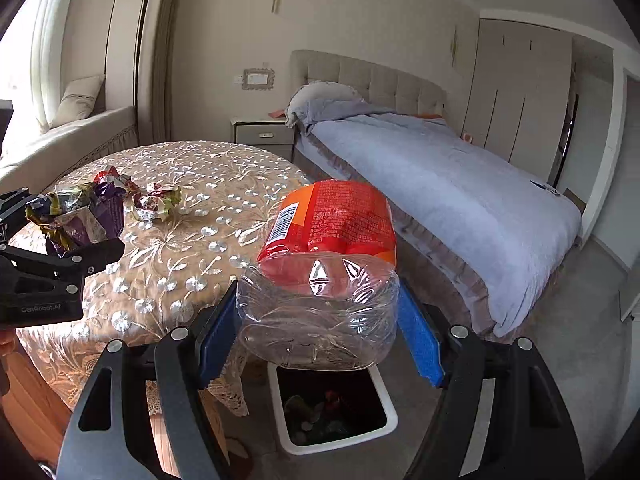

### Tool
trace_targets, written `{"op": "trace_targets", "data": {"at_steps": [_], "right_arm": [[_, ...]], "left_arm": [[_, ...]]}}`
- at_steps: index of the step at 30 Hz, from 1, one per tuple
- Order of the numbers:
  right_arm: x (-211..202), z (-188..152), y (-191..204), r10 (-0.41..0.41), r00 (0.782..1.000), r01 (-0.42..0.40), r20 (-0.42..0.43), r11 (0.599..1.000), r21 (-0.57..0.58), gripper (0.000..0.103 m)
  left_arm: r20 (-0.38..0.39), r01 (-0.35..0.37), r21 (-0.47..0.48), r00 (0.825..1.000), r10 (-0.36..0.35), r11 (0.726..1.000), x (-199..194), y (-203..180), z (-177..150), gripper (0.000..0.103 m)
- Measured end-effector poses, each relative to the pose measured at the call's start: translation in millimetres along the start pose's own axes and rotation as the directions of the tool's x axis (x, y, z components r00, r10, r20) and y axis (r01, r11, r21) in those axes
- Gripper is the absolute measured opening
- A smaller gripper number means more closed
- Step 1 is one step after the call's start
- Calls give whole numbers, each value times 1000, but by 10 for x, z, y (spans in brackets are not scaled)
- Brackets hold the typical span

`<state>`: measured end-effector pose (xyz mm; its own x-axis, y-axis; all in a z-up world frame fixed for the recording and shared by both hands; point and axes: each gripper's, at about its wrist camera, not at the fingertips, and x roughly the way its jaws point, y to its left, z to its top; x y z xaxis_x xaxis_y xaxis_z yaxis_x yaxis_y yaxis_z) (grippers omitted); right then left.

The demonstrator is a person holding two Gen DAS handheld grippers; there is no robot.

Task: Collect trash
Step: 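Carry the chip bag and plastic bottle over the white bin with both tools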

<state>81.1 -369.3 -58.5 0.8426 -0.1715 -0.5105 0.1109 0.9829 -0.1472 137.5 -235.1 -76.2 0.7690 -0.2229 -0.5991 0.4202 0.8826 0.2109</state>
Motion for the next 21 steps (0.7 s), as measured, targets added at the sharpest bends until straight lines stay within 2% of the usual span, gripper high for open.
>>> {"op": "trace_targets", "data": {"at_steps": [6, 13, 18, 21], "right_arm": [[-19, -167, -194, -33, 999, 33, -24, 999, -5, 74], [28, -352, -388, -79, 994, 78, -76, 997, -12, 74], [184, -497, -493, -90, 986, 88, -139, 996, -22, 74], [347, -598, -514, -78, 981, 71, -180, 997, -42, 74]], "left_arm": [[-14, 63, 70, 998, -62, 996, 106, -373, 27, 81], [-49, 141, 153, 990, -135, 978, 300, -803, 32, 81], [-74, 230, 228, 973, -218, 946, 513, -1119, -7, 81], [-120, 259, 271, 965, -234, 927, 756, -1267, -68, 81]]}}
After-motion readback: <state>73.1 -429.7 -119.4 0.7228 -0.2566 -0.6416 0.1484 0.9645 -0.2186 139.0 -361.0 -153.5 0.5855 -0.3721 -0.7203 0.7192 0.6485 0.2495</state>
